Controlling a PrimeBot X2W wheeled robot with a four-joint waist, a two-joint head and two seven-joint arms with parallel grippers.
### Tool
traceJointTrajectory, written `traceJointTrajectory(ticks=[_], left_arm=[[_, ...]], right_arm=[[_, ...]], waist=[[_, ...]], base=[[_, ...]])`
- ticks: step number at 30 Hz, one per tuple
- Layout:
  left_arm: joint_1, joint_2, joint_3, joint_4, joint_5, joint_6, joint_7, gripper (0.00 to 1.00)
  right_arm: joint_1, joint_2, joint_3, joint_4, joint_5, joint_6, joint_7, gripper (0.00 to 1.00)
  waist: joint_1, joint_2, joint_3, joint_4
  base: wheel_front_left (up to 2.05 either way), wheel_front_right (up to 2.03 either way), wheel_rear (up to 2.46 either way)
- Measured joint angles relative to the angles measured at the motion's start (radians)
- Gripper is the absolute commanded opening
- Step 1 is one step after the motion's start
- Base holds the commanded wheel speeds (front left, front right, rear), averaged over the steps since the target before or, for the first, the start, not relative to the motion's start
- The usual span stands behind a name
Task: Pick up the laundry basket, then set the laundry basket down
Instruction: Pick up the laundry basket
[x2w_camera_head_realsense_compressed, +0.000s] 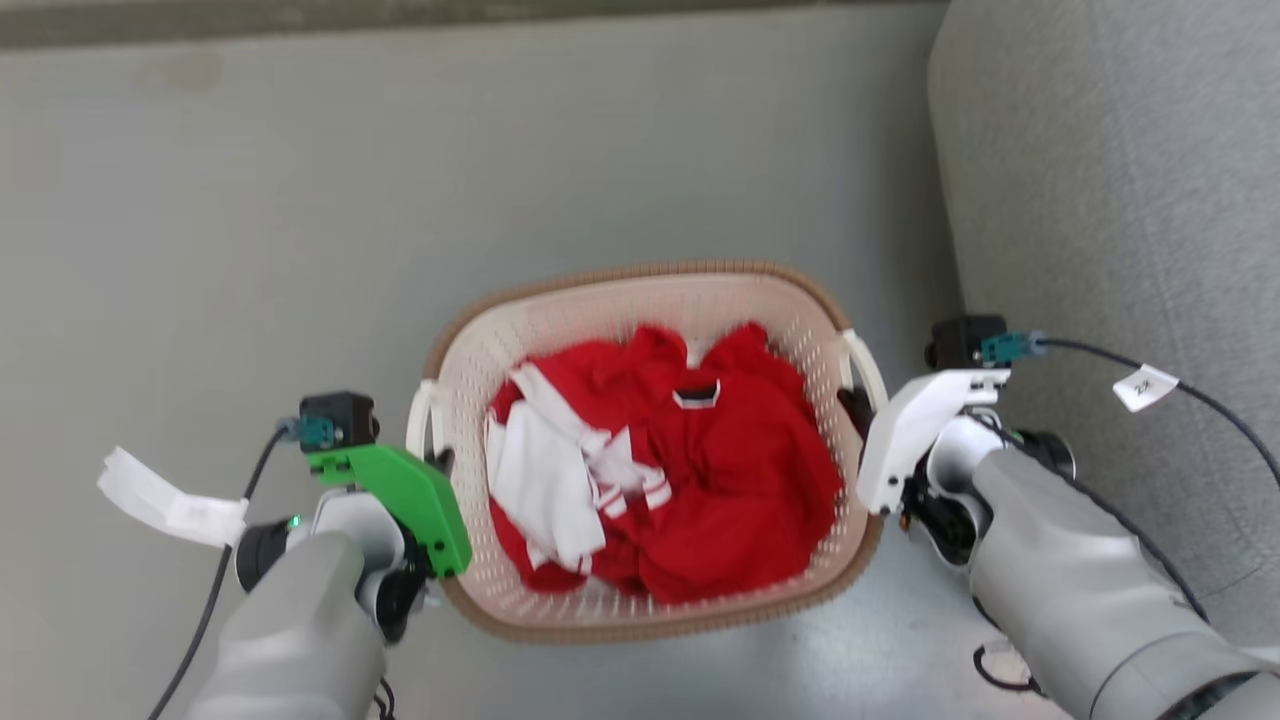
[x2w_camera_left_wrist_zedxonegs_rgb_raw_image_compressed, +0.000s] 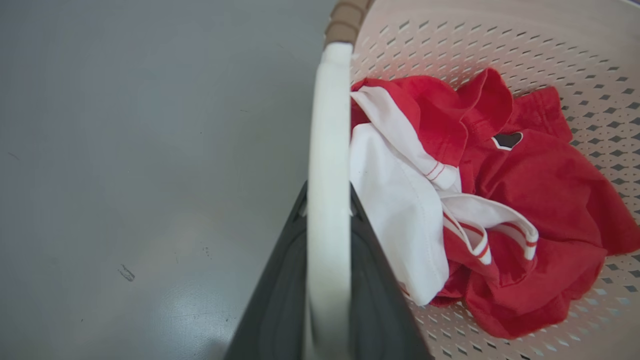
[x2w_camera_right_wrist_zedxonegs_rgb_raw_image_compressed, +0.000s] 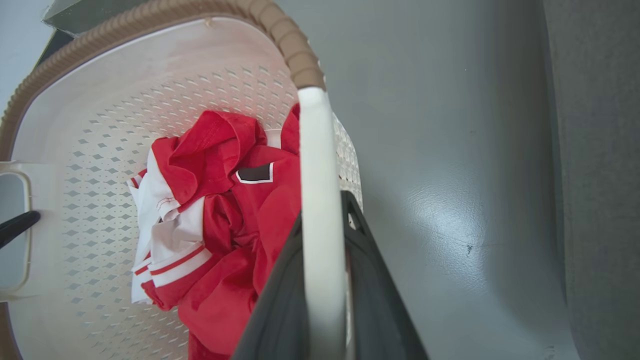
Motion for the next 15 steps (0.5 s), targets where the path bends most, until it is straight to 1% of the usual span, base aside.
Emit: traceJointTrajectory(ticks=[15], left_arm=[[0.13, -0.002, -0.041, 0.025, -0.069, 0.0, 0.103, 0.0]], right_arm=[[0.119, 0.003, 0.058, 0.02, 0.069, -0.001, 0.101, 0.0]], waist=[[-0.0001, 0.0, -0.205, -0.004]], base=[[0.0, 0.0, 0.0]])
